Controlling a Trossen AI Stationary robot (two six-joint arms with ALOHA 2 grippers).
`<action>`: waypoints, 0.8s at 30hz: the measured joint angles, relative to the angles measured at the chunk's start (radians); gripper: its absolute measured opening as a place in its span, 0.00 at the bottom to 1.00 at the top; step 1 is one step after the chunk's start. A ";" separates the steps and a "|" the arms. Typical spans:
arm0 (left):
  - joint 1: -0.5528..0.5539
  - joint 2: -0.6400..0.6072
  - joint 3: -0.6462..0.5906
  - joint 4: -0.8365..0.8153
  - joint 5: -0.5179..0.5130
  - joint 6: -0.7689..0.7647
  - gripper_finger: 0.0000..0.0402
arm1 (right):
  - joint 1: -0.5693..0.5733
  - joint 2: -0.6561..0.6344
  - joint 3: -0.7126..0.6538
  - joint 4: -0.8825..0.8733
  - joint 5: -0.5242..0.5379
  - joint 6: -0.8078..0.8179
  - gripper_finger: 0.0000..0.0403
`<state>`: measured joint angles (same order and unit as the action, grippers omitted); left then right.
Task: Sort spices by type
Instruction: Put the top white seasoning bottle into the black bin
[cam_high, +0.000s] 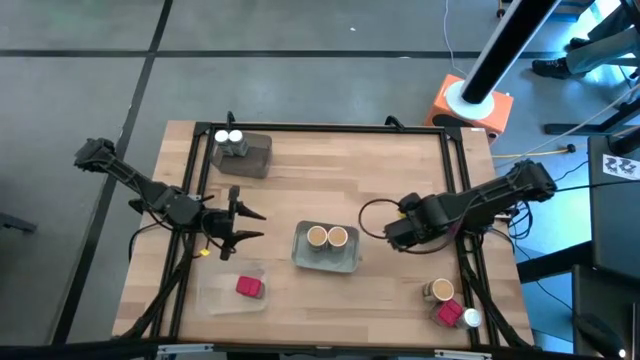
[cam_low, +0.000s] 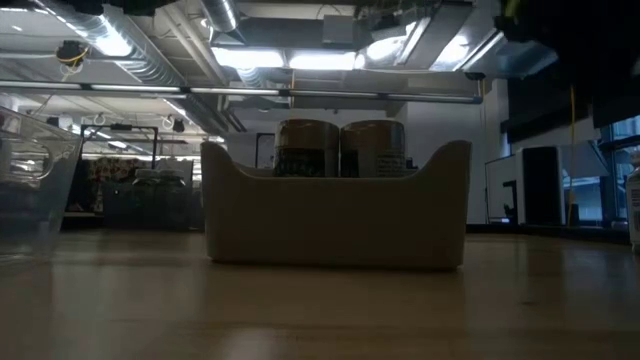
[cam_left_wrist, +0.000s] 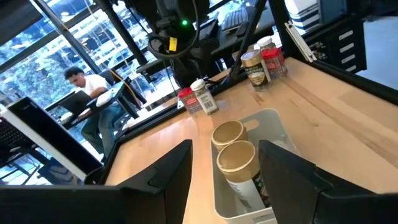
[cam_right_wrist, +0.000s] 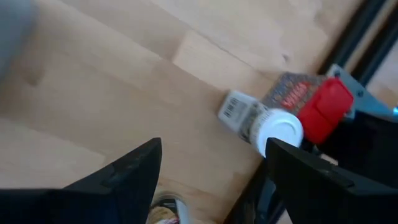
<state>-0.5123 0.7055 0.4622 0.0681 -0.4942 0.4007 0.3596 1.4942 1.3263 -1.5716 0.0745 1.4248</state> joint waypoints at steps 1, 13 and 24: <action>0.003 0.000 0.000 0.000 0.000 0.000 0.43 | 0.001 -0.016 -0.021 0.000 -0.003 0.020 0.72; 0.012 0.000 0.000 0.001 0.000 -0.004 0.43 | 0.000 -0.079 -0.191 0.000 -0.077 0.125 0.72; 0.012 0.000 0.000 0.001 0.000 -0.004 0.43 | 0.000 -0.076 -0.289 0.035 -0.078 0.186 0.72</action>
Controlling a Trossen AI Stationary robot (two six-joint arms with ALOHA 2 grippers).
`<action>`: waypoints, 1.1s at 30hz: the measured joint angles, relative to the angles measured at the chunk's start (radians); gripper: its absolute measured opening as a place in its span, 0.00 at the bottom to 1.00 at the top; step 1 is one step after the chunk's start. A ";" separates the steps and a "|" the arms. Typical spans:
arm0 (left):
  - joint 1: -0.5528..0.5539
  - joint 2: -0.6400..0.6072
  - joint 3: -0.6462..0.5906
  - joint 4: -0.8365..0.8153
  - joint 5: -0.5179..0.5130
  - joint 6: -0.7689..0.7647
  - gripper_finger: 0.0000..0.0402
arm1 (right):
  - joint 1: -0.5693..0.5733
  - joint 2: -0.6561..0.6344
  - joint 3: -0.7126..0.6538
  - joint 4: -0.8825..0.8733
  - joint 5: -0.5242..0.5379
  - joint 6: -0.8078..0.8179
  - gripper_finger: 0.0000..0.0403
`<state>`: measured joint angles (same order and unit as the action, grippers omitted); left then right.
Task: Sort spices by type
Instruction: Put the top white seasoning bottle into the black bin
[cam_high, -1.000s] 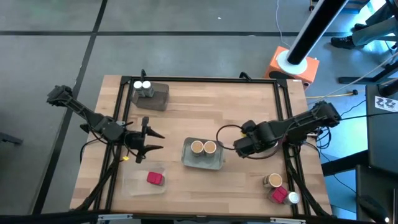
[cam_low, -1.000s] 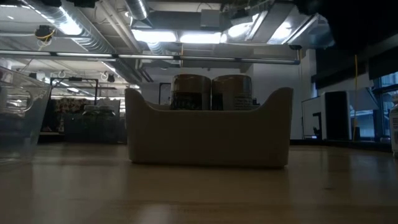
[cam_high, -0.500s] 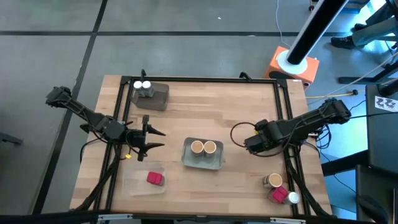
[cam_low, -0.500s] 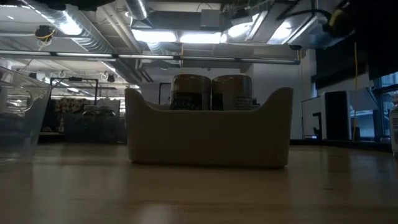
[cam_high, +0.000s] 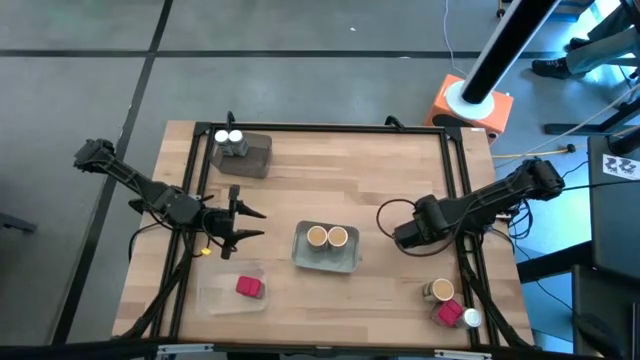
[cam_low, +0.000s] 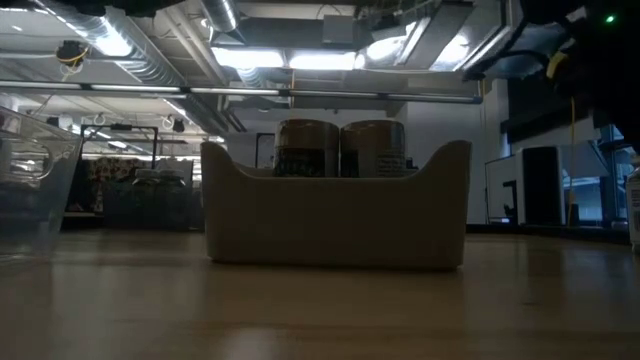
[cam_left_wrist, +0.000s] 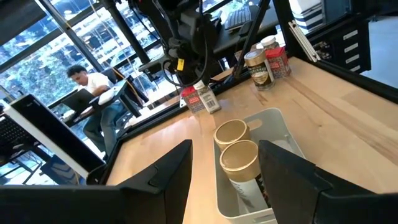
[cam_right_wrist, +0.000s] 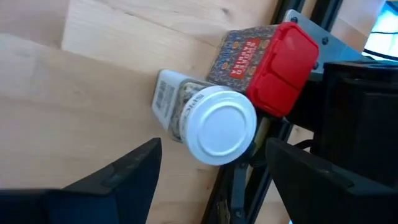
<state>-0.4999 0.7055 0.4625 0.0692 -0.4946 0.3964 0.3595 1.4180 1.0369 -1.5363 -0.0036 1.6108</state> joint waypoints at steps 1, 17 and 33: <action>0.000 0.000 0.000 0.000 0.000 0.000 0.43 | 0.000 0.001 -0.007 0.002 0.000 0.010 0.72; 0.000 0.000 0.000 0.002 0.000 0.000 0.43 | 0.000 0.002 -0.143 0.229 0.050 0.020 0.72; 0.000 0.000 0.000 0.002 0.000 0.000 0.43 | 0.001 0.022 -0.144 0.348 0.091 -0.027 0.72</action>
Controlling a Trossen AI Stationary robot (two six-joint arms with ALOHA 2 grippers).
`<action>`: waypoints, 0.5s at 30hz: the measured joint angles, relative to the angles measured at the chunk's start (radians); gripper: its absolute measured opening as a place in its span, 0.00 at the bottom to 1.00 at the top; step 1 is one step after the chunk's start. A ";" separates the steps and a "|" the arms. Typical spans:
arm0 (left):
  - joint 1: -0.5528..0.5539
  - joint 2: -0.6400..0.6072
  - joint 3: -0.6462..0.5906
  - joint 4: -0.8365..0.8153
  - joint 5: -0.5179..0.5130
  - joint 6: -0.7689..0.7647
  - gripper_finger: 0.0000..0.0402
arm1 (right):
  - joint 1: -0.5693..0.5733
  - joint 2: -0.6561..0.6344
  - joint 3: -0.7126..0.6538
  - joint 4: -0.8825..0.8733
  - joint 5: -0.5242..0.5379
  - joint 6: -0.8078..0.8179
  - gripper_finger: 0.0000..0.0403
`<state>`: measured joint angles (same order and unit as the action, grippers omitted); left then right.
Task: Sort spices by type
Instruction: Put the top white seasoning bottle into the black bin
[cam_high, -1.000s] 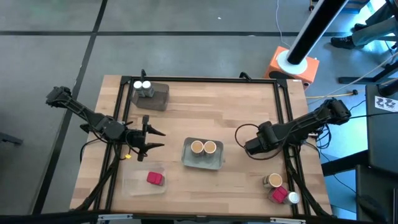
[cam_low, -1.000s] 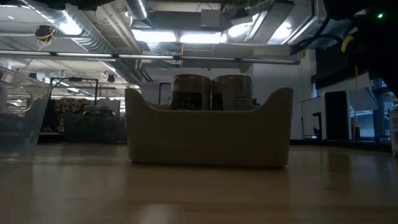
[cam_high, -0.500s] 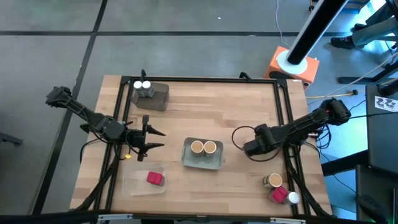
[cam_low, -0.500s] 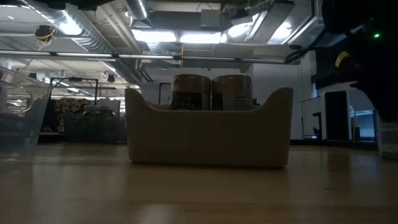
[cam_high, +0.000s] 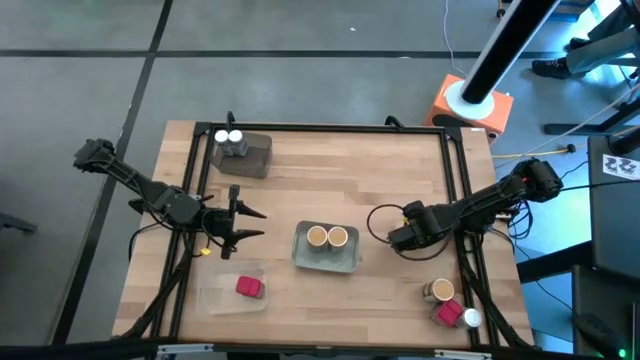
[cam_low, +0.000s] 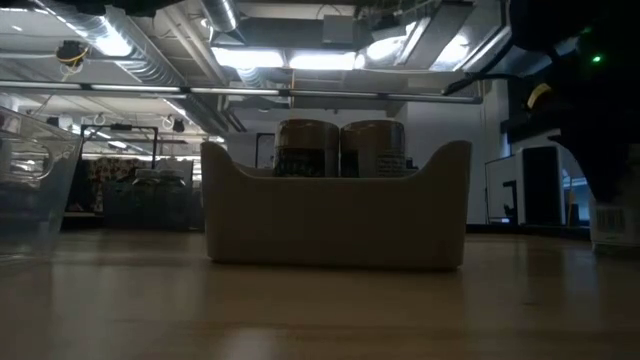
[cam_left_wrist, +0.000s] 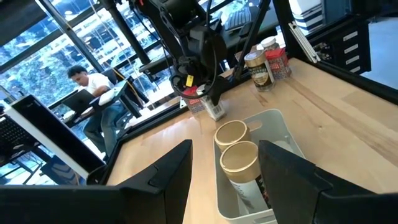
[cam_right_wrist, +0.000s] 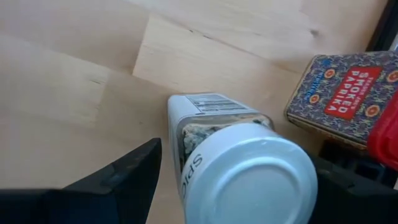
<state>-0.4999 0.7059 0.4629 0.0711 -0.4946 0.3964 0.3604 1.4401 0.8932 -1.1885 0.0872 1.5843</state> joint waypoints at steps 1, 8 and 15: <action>0.000 0.000 0.000 -0.001 0.000 0.000 0.43 | 0.000 0.002 0.000 0.002 0.001 -0.007 0.71; 0.000 0.000 0.000 0.000 0.000 0.000 0.43 | 0.000 0.003 0.000 0.018 0.022 -0.051 0.52; 0.000 0.000 0.000 0.000 0.000 0.000 0.43 | -0.001 0.004 0.031 0.053 0.046 -0.128 0.51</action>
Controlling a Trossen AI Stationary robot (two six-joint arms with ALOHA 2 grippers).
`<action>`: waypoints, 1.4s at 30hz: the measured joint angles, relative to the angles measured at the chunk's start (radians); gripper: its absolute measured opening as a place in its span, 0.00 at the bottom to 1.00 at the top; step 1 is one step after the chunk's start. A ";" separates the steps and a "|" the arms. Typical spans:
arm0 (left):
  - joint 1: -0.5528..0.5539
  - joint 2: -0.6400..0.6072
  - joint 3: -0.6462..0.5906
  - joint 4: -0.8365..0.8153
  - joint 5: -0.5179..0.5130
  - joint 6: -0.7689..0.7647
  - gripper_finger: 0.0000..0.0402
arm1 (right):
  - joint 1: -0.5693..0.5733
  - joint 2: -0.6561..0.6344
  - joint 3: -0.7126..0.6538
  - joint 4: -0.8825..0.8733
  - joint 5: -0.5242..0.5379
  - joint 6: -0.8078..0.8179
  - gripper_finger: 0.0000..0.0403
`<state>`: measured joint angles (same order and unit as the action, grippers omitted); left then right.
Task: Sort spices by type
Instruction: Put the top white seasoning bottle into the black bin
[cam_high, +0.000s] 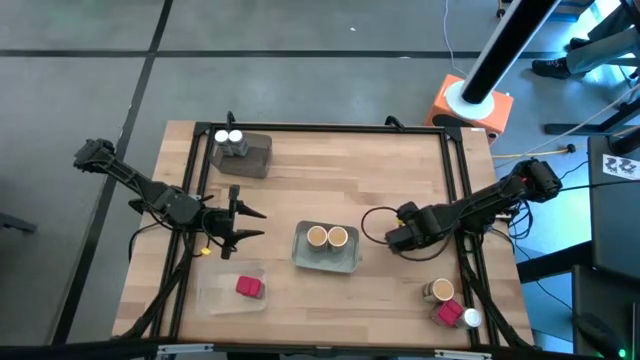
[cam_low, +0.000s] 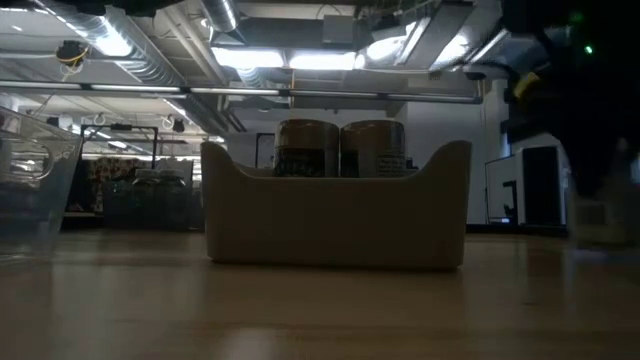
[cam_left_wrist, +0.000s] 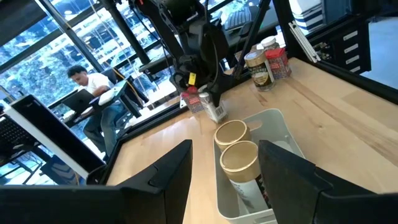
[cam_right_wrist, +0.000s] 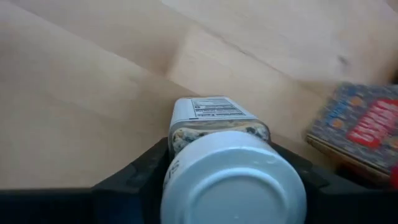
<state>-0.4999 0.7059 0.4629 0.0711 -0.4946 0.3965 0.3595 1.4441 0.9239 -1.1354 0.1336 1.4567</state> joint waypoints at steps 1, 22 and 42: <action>0.000 0.000 0.000 0.000 0.000 0.000 0.43 | 0.000 0.000 0.015 -0.002 0.021 -0.006 0.51; 0.000 0.000 0.000 0.000 0.000 0.007 0.43 | -0.200 0.009 0.191 0.572 0.316 -0.648 0.51; 0.067 -0.003 0.000 -0.137 -0.034 -0.045 0.43 | -0.330 0.162 0.261 0.950 0.232 -1.025 0.51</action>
<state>-0.4333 0.7029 0.4629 -0.0659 -0.5286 0.3517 0.0292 1.6065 1.1844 -0.1854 0.3660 0.4320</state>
